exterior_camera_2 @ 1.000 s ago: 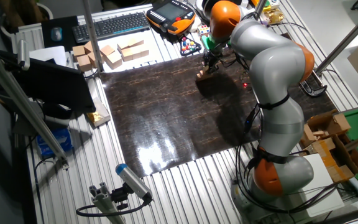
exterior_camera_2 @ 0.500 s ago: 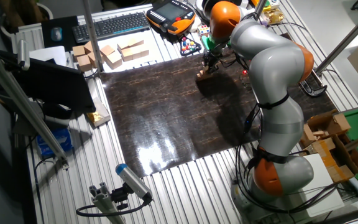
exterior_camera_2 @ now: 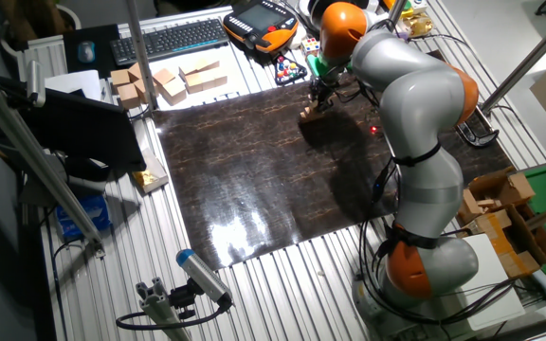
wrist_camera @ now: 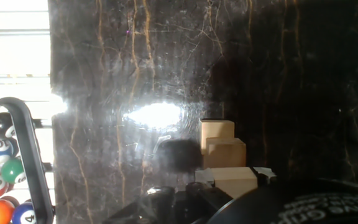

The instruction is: Stack the blocks into a pyramid shape

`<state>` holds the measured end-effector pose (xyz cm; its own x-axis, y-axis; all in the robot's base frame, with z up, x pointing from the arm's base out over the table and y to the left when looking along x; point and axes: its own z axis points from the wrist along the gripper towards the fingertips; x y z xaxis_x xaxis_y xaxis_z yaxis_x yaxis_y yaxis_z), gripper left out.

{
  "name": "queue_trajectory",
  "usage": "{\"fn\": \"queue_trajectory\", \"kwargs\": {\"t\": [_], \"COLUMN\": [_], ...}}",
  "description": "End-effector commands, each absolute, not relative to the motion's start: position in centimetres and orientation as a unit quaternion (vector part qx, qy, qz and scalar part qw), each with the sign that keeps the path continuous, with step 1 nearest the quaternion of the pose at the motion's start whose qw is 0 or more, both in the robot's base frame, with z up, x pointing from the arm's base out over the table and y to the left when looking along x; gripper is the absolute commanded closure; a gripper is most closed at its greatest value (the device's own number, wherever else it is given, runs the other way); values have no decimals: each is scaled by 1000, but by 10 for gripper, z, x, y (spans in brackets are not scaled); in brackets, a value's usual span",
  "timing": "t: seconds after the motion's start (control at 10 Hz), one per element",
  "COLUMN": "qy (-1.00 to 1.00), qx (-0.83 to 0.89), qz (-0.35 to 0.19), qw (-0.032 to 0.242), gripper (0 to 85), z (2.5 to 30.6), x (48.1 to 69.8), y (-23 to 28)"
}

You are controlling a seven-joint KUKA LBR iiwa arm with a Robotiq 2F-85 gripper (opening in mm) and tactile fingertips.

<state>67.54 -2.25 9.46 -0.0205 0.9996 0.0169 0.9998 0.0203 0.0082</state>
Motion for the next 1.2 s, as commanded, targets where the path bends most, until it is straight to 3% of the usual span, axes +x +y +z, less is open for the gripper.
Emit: {"fn": "queue_trajectory", "kwargs": {"t": [0.0, 0.3, 0.4, 0.9, 1.1], "qy": [-714, -718, -719, -717, -717], "qx": [-700, -696, -695, -697, -697], "qz": [-8, -7, -7, -6, -6], "qw": [4, 5, 5, 3, 3], "gripper": [840, 837, 797, 397, 380], "z": [94, 93, 93, 93, 93], "x": [676, 676, 676, 676, 676], "y": [-23, -23, -23, -24, -24]}}
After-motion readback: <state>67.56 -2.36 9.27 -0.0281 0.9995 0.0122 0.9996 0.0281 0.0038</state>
